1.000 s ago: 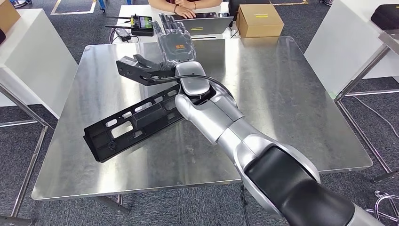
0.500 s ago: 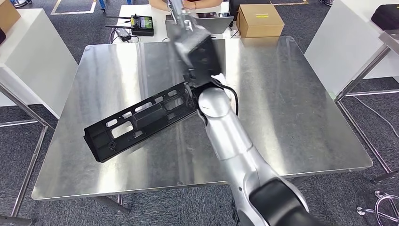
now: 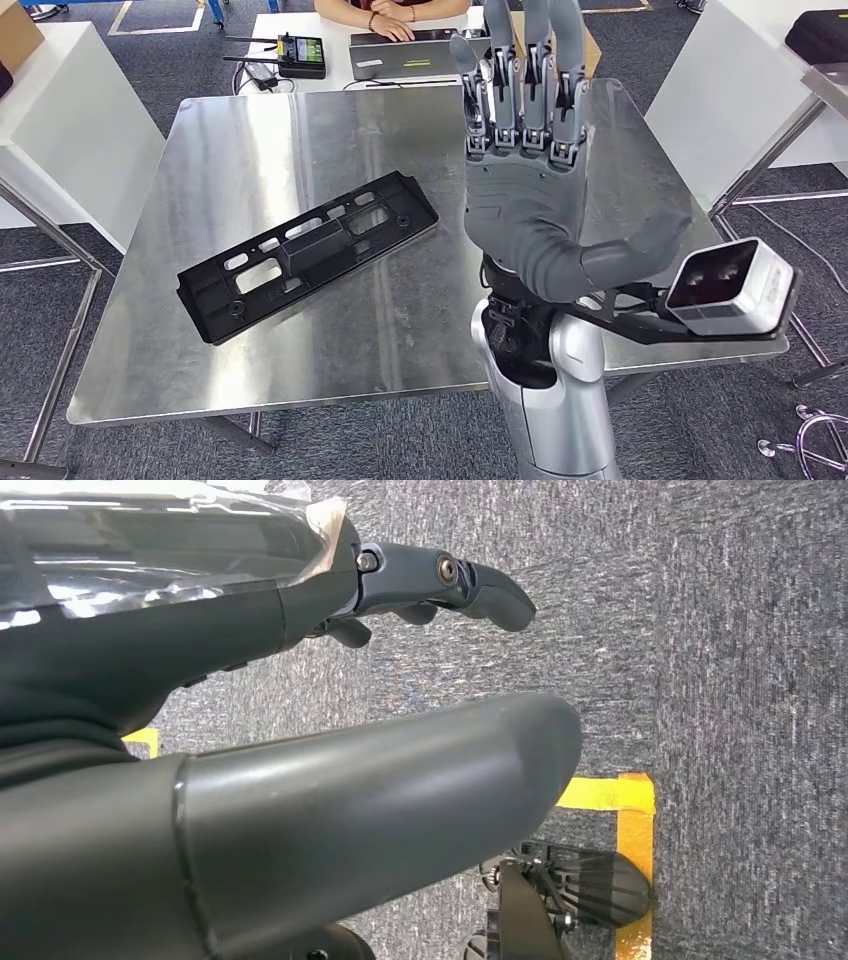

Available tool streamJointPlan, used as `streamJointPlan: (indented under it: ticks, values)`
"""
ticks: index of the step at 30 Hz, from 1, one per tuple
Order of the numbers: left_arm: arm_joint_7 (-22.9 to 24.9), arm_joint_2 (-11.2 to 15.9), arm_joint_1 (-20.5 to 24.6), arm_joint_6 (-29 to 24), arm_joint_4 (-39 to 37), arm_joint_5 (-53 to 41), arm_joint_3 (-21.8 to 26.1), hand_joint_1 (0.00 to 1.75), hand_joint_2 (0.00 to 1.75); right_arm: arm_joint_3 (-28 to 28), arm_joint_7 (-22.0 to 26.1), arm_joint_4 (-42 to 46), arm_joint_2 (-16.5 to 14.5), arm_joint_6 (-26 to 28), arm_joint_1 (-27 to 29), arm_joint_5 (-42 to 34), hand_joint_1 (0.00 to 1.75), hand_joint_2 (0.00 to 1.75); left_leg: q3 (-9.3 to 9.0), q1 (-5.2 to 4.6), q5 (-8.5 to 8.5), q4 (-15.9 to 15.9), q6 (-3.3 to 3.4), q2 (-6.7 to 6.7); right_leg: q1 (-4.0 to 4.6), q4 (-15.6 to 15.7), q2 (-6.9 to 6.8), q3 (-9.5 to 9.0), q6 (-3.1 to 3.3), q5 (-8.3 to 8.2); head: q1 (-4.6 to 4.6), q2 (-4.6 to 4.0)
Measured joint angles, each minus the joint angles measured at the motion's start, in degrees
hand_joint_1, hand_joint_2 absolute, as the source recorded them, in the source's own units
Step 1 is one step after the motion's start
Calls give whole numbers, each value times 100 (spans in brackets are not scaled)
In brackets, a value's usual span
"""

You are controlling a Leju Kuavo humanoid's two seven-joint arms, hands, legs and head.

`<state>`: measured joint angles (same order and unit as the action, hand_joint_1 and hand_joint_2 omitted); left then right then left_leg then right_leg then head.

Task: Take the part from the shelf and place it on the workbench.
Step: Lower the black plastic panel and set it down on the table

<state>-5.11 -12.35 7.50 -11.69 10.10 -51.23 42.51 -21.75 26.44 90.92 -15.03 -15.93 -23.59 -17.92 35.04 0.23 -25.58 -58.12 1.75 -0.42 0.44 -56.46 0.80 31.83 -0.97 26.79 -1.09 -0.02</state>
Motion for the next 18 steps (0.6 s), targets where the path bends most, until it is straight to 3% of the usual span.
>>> streamJointPlan:
  ticks: [10,18]
  values:
    - [-31,4,18,8,0,19,13,0,0,-143,42,346,176,-37,239,-57,0,0,-3,-4,-3,-3,3,-1,-5,3,-1,-6,-2,-1,-1,0]
    - [-10,42,64,18,4,116,121,0,0,-533,139,196,385,-158,406,-123,0,0,-5,-66,-20,-7,75,-2,-64,13,-1,-14,-58,-2,0,0]
